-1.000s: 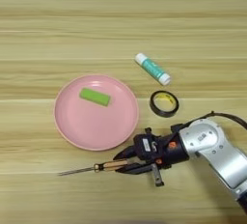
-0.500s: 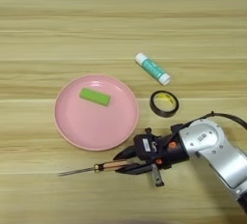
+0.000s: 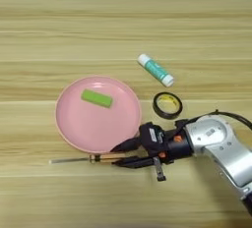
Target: Move the objects on the table
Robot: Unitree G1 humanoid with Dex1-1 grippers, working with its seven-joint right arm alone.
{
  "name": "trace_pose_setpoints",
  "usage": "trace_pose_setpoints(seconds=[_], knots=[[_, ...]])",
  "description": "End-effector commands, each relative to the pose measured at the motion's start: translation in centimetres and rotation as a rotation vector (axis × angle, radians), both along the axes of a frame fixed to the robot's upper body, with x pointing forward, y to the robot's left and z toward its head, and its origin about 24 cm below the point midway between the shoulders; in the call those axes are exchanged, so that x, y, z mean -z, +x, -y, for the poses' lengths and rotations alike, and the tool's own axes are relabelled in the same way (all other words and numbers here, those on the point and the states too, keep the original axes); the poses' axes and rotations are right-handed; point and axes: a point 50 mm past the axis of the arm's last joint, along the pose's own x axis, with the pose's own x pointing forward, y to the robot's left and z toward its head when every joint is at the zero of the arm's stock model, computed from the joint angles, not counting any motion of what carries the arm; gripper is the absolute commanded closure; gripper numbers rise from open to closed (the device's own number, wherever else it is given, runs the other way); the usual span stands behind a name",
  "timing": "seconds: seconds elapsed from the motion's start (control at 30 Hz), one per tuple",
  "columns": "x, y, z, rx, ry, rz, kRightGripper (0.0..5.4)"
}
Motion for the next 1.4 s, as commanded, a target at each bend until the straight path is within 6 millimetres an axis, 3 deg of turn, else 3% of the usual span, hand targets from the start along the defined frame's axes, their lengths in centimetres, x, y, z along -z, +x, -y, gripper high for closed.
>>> trace_pose_setpoints(seconds=[0.03,0.33,0.63,0.87,1.4], knots=[[-4.0,1.8,-0.6,0.037,0.137,0.137,4.51],[-7.6,3.8,-1.1,0.187,0.409,0.165,4.51],[-9.4,5.9,-1.1,0.361,0.532,0.194,4.51],[-8.7,6.9,-1.4,0.453,0.484,0.225,4.51],[-6.2,6.3,-1.4,0.362,0.283,0.248,4.51]])
